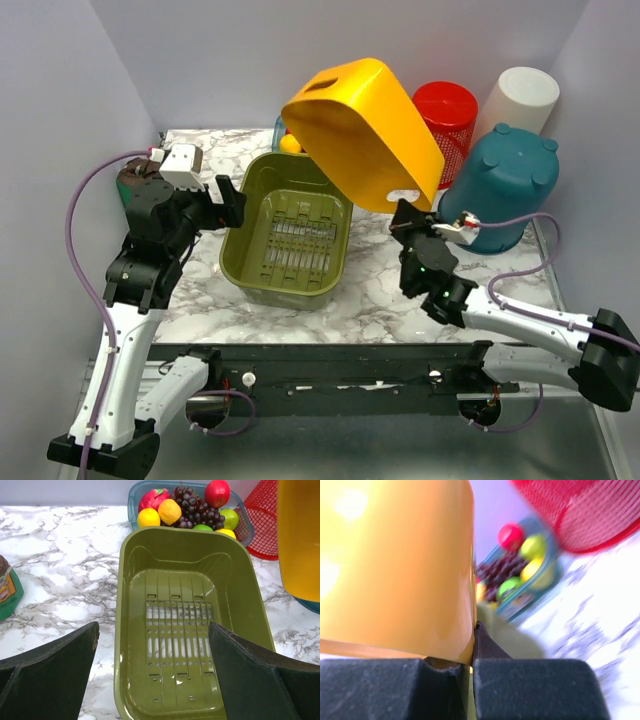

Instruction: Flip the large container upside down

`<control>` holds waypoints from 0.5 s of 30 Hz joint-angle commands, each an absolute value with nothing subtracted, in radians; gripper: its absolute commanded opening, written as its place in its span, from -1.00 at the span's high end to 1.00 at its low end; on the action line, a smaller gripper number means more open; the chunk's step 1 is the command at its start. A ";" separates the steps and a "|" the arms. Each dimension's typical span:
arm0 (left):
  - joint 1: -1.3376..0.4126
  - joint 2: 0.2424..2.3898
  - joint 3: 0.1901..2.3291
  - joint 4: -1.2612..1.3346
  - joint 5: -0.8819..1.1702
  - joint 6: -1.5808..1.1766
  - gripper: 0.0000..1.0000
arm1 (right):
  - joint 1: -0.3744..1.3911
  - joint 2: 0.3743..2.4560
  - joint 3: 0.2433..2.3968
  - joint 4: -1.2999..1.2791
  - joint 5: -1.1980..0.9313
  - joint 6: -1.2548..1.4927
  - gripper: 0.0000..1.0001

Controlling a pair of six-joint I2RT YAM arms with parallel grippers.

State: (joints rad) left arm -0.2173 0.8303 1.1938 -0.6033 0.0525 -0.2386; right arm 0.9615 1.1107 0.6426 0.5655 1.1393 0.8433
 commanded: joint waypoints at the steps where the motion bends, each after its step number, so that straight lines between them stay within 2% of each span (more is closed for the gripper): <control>1: -0.219 0.839 1.149 -0.578 0.046 -0.262 -0.98 | 0.902 1.005 0.500 0.979 1.158 0.331 0.99; 3: -0.219 0.842 1.140 -0.575 0.057 -0.265 -0.98 | 0.876 0.980 0.439 1.146 1.170 0.133 0.99; 8: -0.219 0.857 1.118 -0.554 0.071 -0.279 -0.98 | 0.854 0.878 0.394 1.251 1.120 -0.119 0.99; 15: -0.219 0.879 1.103 -0.548 0.087 -0.288 -0.98 | 0.828 0.850 0.311 1.661 1.098 -0.554 0.99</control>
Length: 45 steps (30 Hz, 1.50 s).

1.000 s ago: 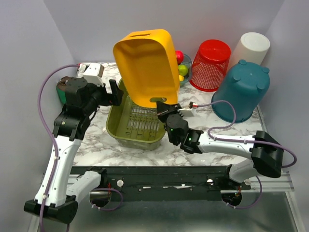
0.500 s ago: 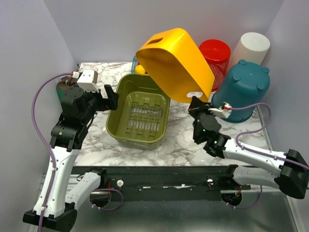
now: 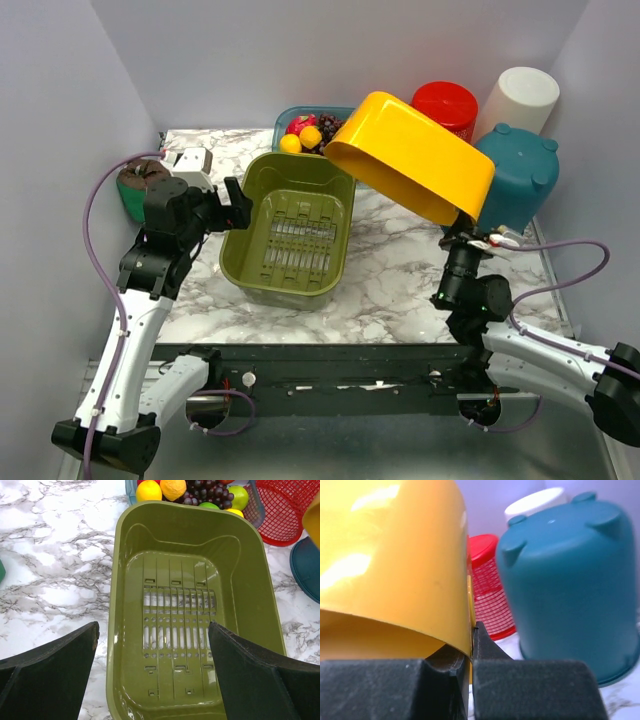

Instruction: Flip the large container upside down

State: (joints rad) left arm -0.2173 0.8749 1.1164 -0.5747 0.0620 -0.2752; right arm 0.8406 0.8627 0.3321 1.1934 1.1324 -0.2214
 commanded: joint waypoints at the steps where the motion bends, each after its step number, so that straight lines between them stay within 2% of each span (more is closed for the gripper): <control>1: -0.219 0.880 1.101 -0.548 0.092 -0.288 -0.98 | 0.830 0.853 0.317 1.681 1.094 -0.599 0.99; 15: -0.219 0.907 1.086 -0.537 0.118 -0.290 -0.98 | 0.640 0.753 0.227 1.681 0.986 -0.776 0.99; 23: -0.219 0.934 1.060 -0.502 0.161 -0.322 -0.98 | 0.640 0.782 0.186 1.681 0.899 -0.821 0.98; 25: -0.219 0.940 1.055 -0.494 0.175 -0.327 -0.97 | 0.640 0.810 0.176 1.681 0.887 -0.856 0.93; 27: -0.219 0.943 1.054 -0.494 0.179 -0.327 -0.98 | 0.640 0.816 0.161 1.681 0.879 -0.856 0.69; 28: -0.219 0.945 1.054 -0.495 0.183 -0.324 -0.98 | 0.640 0.822 0.158 1.681 0.884 -0.856 0.64; 33: -0.219 0.948 1.058 -0.503 0.196 -0.313 -0.98 | 0.640 0.870 0.135 1.681 0.862 -0.862 0.71; 38: -0.219 0.948 1.042 -0.485 0.209 -0.330 -0.98 | 0.641 0.940 0.158 1.681 0.868 -0.871 0.92; 45: -0.219 0.937 1.006 -0.456 0.227 -0.347 -0.98 | 0.762 0.931 0.124 1.681 0.940 -0.978 0.87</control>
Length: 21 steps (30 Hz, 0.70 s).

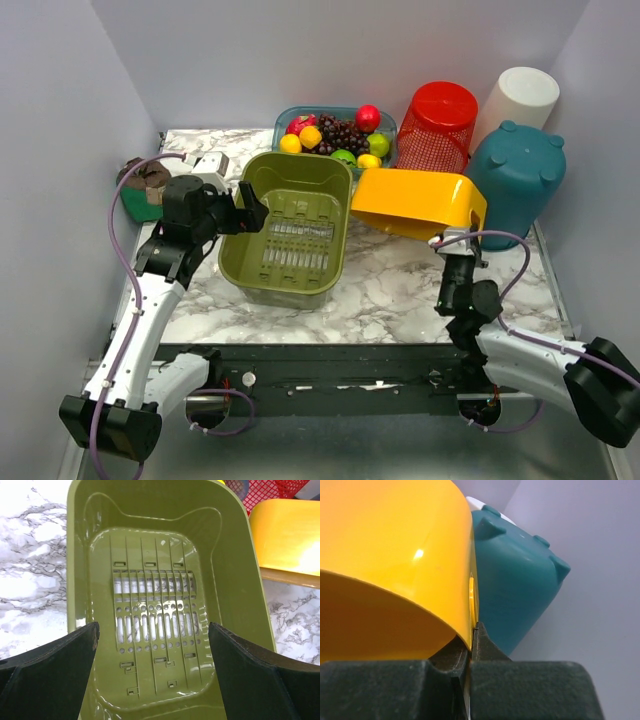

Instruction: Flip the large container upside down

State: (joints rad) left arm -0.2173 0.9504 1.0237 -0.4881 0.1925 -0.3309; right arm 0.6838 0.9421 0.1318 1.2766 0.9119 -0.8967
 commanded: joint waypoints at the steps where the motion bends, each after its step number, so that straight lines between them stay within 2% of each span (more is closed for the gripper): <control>1: -0.219 0.939 1.006 -0.457 0.230 -0.347 -0.98 | 0.781 0.934 0.115 1.680 0.951 -0.997 0.85; 8: -0.219 0.945 0.991 -0.434 0.248 -0.362 -0.98 | 0.903 1.023 0.025 1.681 1.045 -1.065 0.80; 17: -0.219 0.936 0.982 -0.446 0.241 -0.350 -0.98 | 0.963 1.146 0.057 1.680 1.115 -1.087 0.67; 21: -0.219 0.934 0.982 -0.428 0.245 -0.357 -0.98 | 1.005 1.192 0.072 1.680 1.195 -1.100 0.74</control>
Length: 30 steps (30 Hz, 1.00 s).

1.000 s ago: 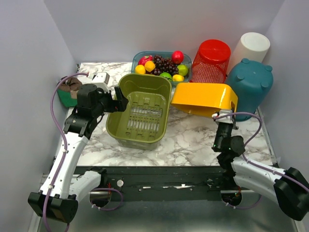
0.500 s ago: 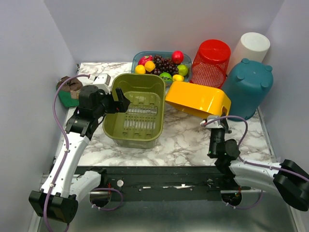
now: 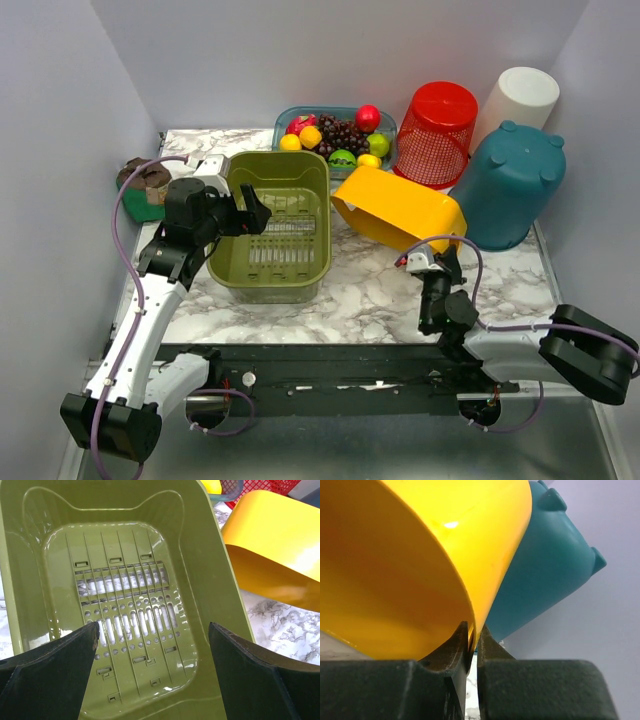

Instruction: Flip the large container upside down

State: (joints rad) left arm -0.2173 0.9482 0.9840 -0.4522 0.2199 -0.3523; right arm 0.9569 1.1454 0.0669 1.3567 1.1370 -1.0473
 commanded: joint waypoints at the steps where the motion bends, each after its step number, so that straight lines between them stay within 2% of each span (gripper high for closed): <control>1: -0.219 0.942 0.991 -0.426 0.270 -0.360 -0.98 | 1.009 1.212 0.069 1.681 1.203 -1.079 0.74; 3: -0.221 0.954 1.011 -0.426 0.294 -0.370 -0.98 | 1.026 1.233 0.071 1.680 1.212 -1.036 0.70; 4: -0.221 0.968 1.037 -0.434 0.304 -0.371 -0.98 | 1.028 1.245 0.078 1.681 1.233 -1.025 0.61; 5: -0.221 0.972 1.051 -0.442 0.308 -0.370 -0.98 | 1.029 1.255 0.083 1.681 1.252 -1.014 0.30; 6: -0.221 0.974 1.060 -0.445 0.307 -0.370 -0.98 | 1.041 1.250 0.077 1.681 1.268 -0.987 -0.10; 7: -0.221 0.974 1.074 -0.443 0.307 -0.371 -0.98 | 1.054 1.244 0.074 1.680 1.278 -0.973 -0.32; 17: -0.222 0.977 1.054 -0.420 0.318 -0.399 -0.98 | 1.161 1.095 0.115 1.678 1.307 -0.926 -0.44; 23: -0.222 0.973 1.058 -0.434 0.311 -0.393 -0.98 | 1.192 0.934 0.209 1.677 1.332 -0.876 -0.74; 30: -0.222 0.980 1.069 -0.434 0.341 -0.406 -0.98 | 1.190 0.807 0.314 1.585 1.449 -0.839 -0.68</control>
